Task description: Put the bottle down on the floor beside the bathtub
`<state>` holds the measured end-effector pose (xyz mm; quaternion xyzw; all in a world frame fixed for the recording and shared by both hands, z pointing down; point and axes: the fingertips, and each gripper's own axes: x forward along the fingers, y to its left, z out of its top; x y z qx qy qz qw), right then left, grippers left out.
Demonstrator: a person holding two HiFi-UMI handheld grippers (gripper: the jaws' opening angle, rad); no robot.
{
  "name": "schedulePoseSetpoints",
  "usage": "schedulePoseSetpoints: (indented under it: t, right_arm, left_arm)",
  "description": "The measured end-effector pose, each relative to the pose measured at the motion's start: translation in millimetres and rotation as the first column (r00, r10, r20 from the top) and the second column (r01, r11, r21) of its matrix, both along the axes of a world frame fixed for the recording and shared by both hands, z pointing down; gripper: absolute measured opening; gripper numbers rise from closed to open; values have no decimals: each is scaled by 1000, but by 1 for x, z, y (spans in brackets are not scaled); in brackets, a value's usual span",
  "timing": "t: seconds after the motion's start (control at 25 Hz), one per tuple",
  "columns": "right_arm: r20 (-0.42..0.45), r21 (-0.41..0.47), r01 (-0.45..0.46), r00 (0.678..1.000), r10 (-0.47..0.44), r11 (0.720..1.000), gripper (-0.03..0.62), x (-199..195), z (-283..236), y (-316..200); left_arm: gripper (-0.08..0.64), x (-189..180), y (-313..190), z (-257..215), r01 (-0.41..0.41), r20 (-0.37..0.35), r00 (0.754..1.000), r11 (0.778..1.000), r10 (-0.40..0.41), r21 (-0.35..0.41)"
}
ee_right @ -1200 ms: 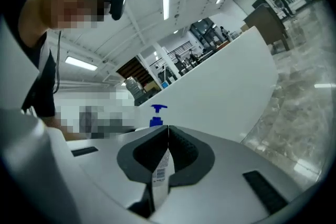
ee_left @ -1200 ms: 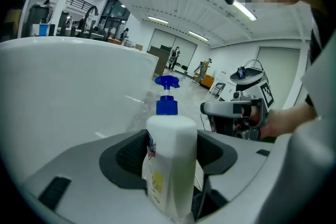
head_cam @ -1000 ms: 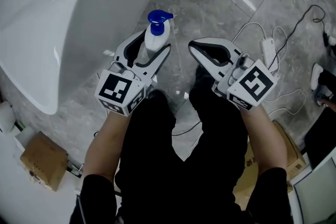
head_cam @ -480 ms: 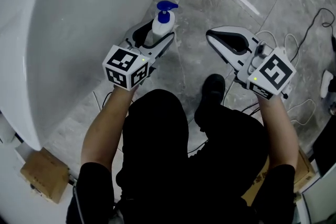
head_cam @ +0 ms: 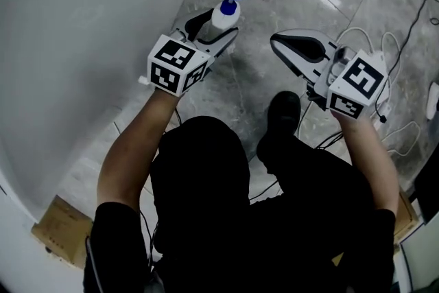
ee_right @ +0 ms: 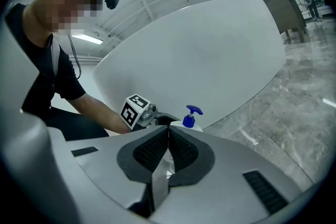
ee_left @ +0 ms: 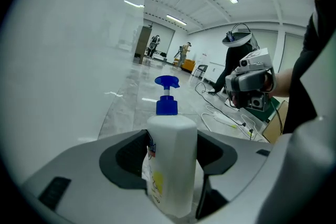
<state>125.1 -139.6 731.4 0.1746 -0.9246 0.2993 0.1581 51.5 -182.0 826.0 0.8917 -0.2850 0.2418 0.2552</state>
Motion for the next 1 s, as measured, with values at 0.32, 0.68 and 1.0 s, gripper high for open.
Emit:
schedulePoseSetpoints:
  t: [0.32, 0.68, 1.0]
  right_arm:
    - [4, -71, 3, 1000, -3, 997, 29, 2, 15, 31]
    - [-4, -98, -5, 1000, 5, 995, 29, 18, 8, 36]
    - [-21, -72, 5, 1000, -7, 997, 29, 11, 1, 50]
  left_arm:
    - [277, -6, -13, 39, 93, 17, 995, 995, -94, 37]
    - [278, -6, -12, 52, 96, 14, 995, 992, -97, 77]
    - [279, -10, 13, 50, 37, 41, 998, 995, -41, 87]
